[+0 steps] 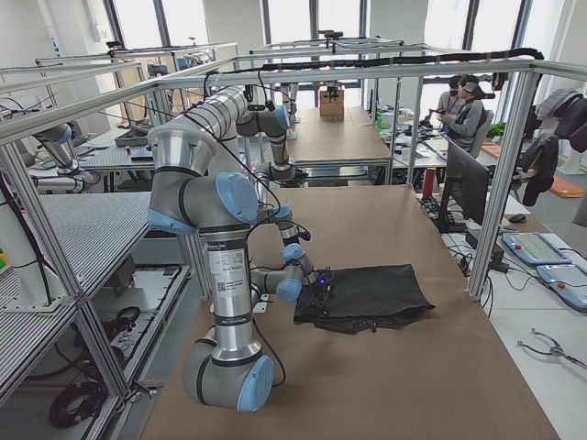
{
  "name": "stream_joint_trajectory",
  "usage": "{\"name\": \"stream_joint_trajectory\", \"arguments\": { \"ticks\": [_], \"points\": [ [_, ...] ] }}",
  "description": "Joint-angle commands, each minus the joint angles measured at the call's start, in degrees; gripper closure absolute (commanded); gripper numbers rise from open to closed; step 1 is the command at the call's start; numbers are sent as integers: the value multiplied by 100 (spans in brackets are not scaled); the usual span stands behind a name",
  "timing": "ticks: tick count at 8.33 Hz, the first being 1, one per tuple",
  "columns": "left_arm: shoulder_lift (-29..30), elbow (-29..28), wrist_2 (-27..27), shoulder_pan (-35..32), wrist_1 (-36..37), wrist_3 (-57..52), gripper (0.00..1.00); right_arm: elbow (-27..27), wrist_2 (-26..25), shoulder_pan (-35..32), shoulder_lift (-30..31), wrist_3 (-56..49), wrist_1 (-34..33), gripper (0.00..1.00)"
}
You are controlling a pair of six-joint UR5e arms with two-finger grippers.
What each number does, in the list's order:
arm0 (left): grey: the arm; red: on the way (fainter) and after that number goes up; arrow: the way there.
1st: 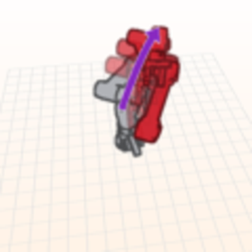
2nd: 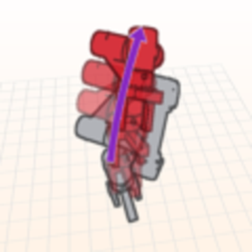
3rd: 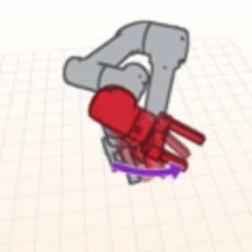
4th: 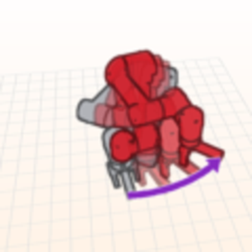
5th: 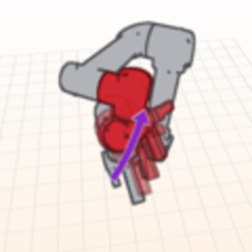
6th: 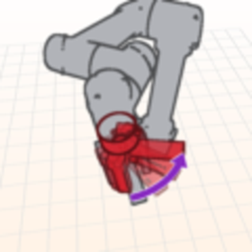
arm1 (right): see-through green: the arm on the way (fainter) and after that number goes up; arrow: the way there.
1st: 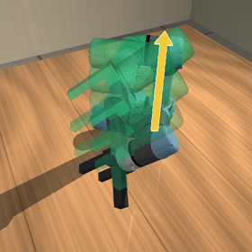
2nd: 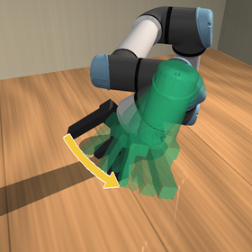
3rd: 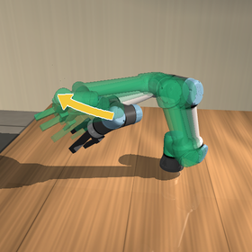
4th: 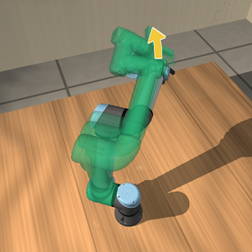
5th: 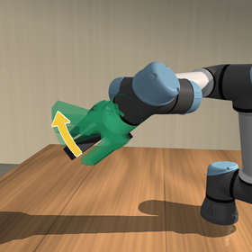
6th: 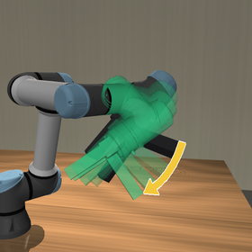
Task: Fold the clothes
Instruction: 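Move the left gripper to the shirt corner nearest the robot and pinch it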
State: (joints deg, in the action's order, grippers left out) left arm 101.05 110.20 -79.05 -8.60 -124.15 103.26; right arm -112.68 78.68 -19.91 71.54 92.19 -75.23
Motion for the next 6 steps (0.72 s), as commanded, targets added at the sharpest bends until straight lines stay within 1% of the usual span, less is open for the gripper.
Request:
{"name": "stream_joint_trajectory", "arguments": {
  "ticks": [1, 3, 6],
  "points": [
    [99, -52, 205, 219, 14, 71, 0, 1, -11, 22, 9, 0, -1, 7],
    [248, -69, 363, 210, 31, 71, 1, 1, -11, 48, 9, 0, -1, 7],
    [336, -253, 372, 184, 32, 71, 1, 1, -11, 48, 9, 0, -1, 6]
  ]
}}
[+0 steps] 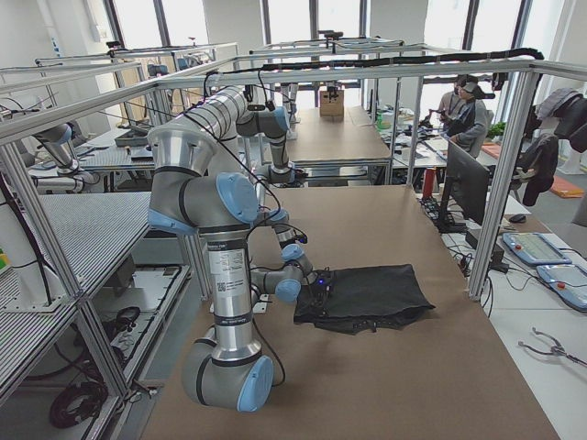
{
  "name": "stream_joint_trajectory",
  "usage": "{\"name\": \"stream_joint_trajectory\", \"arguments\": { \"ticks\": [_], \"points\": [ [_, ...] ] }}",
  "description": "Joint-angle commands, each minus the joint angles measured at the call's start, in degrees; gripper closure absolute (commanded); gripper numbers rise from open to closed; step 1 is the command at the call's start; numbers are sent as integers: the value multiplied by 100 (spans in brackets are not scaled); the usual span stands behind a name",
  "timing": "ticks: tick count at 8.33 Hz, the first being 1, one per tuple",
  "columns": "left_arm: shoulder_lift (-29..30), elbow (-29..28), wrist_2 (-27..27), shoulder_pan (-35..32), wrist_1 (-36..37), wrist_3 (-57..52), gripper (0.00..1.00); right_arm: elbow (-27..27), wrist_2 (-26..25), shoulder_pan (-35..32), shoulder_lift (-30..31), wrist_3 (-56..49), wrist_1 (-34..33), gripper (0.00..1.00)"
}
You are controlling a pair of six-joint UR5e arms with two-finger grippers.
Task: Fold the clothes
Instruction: 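Move the left gripper to the shirt corner nearest the robot and pinch it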
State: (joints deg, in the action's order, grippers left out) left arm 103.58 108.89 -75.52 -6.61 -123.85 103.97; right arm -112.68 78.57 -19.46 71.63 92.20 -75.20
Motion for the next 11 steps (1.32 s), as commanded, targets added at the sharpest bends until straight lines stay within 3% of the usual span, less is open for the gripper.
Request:
{"name": "stream_joint_trajectory", "arguments": {
  "ticks": [1, 3, 8, 9, 10, 11],
  "points": [
    [161, -183, 20, -15, 1, 0, 7, 0, 0, 4, 0, 0, -3, 6],
    [232, -193, 11, -24, 1, 0, 53, 0, 0, 4, 0, 0, -3, 6],
    [224, -184, 11, -155, 1, -17, 57, 0, 0, 30, 9, 70, 6, 6],
    [206, -184, 11, -165, 1, -17, 90, 0, -17, 100, 18, 88, -3, 7],
    [197, -184, 11, -165, 1, -17, 100, 18, -18, 196, 105, 297, -3, 7],
    [189, -184, 11, -165, 1, -43, 100, 79, -18, 275, 132, 429, -3, 7]
  ]
}}
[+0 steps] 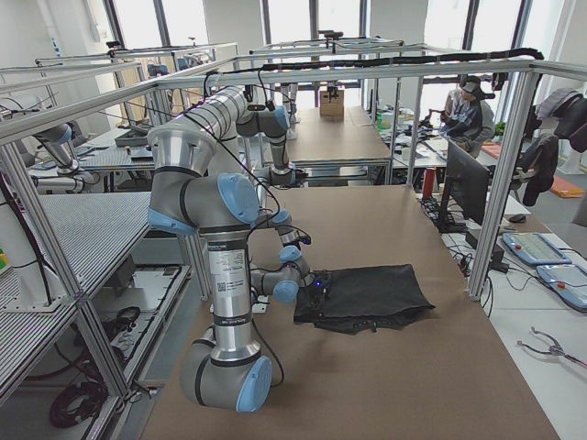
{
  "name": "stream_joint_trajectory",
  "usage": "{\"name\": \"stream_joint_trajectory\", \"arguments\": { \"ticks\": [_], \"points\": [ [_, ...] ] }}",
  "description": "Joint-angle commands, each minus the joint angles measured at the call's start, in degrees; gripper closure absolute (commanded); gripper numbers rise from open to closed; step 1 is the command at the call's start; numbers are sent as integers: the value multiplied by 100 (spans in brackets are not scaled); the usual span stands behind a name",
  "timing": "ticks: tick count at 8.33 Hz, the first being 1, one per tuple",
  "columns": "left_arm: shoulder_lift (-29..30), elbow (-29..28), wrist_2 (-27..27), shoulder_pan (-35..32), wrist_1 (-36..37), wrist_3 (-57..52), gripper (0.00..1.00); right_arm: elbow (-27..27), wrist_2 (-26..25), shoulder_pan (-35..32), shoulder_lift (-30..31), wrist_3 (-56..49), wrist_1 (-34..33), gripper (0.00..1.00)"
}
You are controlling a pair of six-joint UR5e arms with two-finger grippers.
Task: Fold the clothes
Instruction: 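Pinch the other near corner with the right gripper while the left gripper holds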
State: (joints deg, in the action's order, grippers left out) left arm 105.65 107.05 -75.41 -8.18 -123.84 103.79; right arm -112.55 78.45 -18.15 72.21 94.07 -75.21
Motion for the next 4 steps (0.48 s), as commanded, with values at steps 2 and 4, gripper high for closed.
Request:
{"name": "stream_joint_trajectory", "arguments": {
  "ticks": [2, 4],
  "points": [
    [-18, 0, 0, -8, 0, -44, 100, 329, -197, 302, 74, 759, -2, 8],
    [-18, -8, 9, -8, 0, -52, 100, 356, -286, 443, 4, 1207, -2, 11]
  ]
}}
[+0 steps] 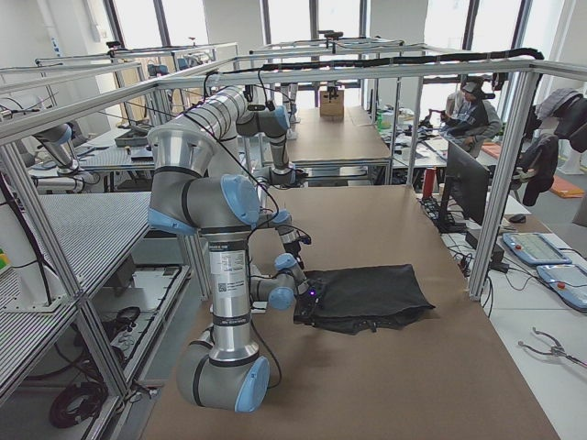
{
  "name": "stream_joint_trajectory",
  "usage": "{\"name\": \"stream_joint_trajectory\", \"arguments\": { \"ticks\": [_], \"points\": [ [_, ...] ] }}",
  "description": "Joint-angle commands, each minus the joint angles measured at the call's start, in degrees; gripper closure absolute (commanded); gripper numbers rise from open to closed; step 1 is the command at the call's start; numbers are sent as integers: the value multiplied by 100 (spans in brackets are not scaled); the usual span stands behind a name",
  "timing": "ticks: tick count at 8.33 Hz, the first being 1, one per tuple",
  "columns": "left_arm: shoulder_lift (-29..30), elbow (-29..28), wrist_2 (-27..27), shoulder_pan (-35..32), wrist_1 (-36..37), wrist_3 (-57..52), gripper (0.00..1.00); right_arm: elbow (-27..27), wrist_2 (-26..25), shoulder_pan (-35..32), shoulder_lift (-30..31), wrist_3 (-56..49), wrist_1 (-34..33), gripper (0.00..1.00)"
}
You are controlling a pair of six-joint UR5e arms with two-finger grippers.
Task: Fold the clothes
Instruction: 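Pinch the other near corner with the right gripper while the left gripper holds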
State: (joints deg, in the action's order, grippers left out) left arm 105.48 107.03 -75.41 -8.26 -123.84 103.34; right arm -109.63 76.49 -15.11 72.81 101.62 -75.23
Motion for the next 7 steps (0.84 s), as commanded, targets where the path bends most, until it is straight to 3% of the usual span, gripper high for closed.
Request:
{"name": "stream_joint_trajectory", "arguments": {
  "ticks": [1, 5, 6, 7],
  "points": [
    [-1, 2, 9, -1, 0, -7, 100, 108, -91, 149, -92, 629, 0, 11],
    [-18, 3, 9, 8, 0, -7, 100, 354, -231, 167, -206, 983, 0, 17],
    [-18, 3, 9, 8, 0, -7, 100, 372, -301, 193, -224, 991, 0, 21],
    [-18, 3, 9, 8, 0, -7, 100, 381, -336, 211, -311, 1009, 0, 32]
  ]
}}
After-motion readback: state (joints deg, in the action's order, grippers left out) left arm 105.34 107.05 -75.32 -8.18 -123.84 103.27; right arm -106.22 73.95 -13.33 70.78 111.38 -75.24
